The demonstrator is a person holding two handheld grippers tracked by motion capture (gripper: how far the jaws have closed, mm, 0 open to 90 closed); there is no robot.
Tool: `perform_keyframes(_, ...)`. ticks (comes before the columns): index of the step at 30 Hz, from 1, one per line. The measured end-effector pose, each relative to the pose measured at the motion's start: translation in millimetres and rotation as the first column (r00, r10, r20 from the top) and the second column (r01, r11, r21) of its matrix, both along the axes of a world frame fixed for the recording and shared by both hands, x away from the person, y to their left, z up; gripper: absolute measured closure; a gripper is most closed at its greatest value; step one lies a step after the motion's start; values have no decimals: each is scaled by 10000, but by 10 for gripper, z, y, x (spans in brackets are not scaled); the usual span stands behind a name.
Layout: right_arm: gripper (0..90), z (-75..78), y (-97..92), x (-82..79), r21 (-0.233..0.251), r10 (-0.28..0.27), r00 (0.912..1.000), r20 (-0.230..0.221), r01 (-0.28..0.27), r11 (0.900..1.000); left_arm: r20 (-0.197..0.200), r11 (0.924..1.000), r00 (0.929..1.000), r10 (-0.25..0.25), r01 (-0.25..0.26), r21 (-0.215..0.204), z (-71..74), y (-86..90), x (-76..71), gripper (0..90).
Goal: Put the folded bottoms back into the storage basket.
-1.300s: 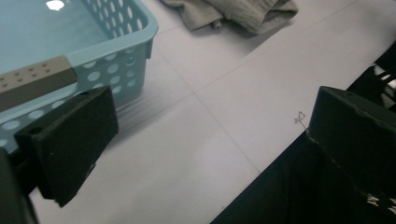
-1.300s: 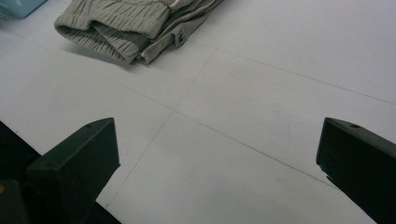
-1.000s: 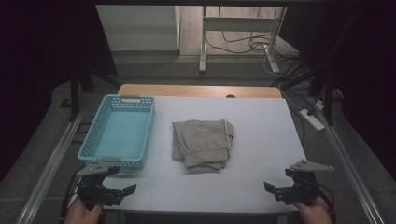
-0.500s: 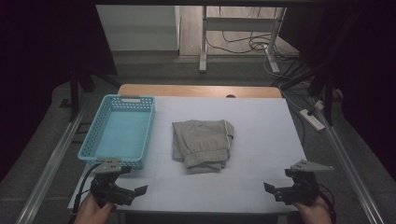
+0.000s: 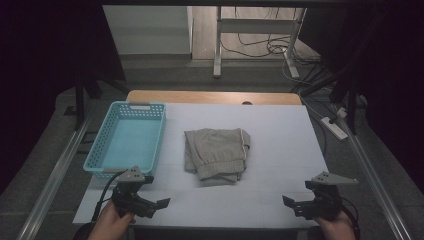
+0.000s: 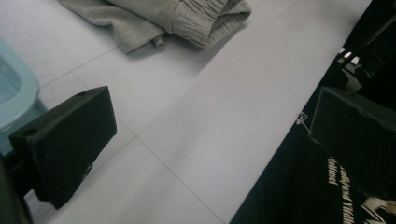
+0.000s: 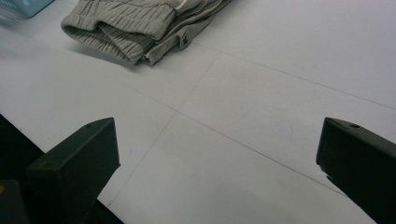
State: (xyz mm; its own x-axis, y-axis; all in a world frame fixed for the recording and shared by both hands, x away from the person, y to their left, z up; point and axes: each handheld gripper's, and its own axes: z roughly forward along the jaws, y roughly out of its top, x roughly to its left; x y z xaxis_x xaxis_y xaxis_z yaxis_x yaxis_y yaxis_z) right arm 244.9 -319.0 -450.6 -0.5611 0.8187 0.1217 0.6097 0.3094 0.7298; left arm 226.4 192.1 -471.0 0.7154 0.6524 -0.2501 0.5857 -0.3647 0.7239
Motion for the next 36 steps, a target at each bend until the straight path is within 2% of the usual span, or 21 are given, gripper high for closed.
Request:
perform_keyframes(8,0,2,-2,-3,-45,-78,10000,43,78,10000,80,9997,9997,-237,237,49,2,-176,139,1)
perform_keyframes(11,0,4,-4,-7,10,-125,9999,76,125,9999,120,9985,9991,-406,410,-365,0,-211,200,0)
perform_keyframes(14,0,4,-4,-8,0,-88,9999,95,88,10000,24,9984,9992,-390,391,-420,5,-248,256,0)
perform_keyframes(26,0,2,4,-5,-93,-47,10000,74,48,9999,-169,9984,9983,-559,560,89,-17,-407,507,3)
perform_keyframes(28,0,2,4,-5,-88,-43,10000,73,44,10000,-159,9986,9987,-494,497,166,-22,-427,542,3)
perform_keyframes(29,0,2,4,-5,-90,-33,10000,74,34,10000,-96,9988,9997,-245,249,420,-23,-446,563,2)
perform_keyframes(32,0,1,7,-7,-73,11,9999,101,-11,10000,-129,9959,9999,12,0,901,-35,-489,626,1)
perform_keyframes(36,0,2,9,-7,-100,40,10000,68,-39,9999,-252,9967,9997,24,-3,812,-63,-537,714,2)
